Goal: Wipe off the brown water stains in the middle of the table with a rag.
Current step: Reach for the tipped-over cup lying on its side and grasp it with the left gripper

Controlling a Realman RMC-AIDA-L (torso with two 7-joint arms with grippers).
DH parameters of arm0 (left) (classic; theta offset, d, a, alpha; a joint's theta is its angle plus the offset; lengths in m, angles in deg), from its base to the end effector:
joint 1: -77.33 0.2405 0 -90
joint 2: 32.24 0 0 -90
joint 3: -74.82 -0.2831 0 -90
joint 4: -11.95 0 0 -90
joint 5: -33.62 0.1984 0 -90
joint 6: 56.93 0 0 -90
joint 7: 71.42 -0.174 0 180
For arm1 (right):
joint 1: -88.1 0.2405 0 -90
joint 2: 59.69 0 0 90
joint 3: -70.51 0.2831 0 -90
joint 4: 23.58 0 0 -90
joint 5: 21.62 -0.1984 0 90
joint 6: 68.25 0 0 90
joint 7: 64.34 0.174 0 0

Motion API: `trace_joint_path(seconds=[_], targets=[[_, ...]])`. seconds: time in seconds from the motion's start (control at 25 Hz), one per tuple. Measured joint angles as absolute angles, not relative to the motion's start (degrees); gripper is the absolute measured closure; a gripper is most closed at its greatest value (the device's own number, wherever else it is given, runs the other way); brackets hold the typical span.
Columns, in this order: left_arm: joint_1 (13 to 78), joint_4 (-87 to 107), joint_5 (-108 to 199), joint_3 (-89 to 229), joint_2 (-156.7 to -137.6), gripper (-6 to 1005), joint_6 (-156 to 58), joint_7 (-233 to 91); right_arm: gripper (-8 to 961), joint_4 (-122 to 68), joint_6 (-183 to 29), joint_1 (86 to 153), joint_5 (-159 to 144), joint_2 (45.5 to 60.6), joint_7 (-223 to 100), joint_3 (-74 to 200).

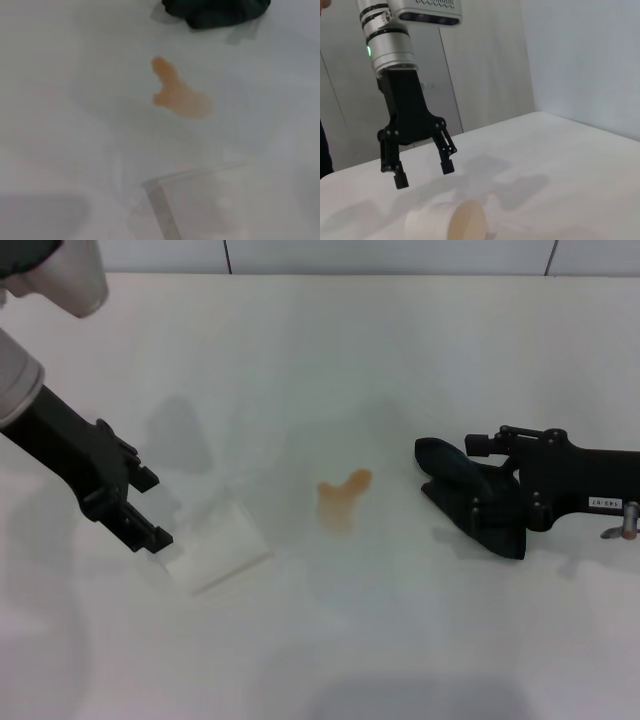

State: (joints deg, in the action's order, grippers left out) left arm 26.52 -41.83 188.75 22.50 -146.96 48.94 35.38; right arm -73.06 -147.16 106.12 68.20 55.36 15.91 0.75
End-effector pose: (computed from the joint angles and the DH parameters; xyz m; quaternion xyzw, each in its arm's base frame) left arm -0.2215 0.3797 0.0008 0.9655 0.1762 -0.1916 0.0063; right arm 0.2639 0.3222 -0.0328 -0.9438 0.1704 0.2361 0.1563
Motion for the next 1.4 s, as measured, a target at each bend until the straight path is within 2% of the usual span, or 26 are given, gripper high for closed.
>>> trace_joint_path(seconds=[0.6,1.4], targets=[[28.39,-41.83,188.13,22.69,-150.35,129,43.56,34.89,113,-73.07,-147.56,105.89,68.19,55.36,15.77,0.82],[30.4,-41.89,186.46,22.78,-151.12,135,42.5,35.25,113,-73.07,-148.53,105.59,68.2,55.27,15.64,1.25]])
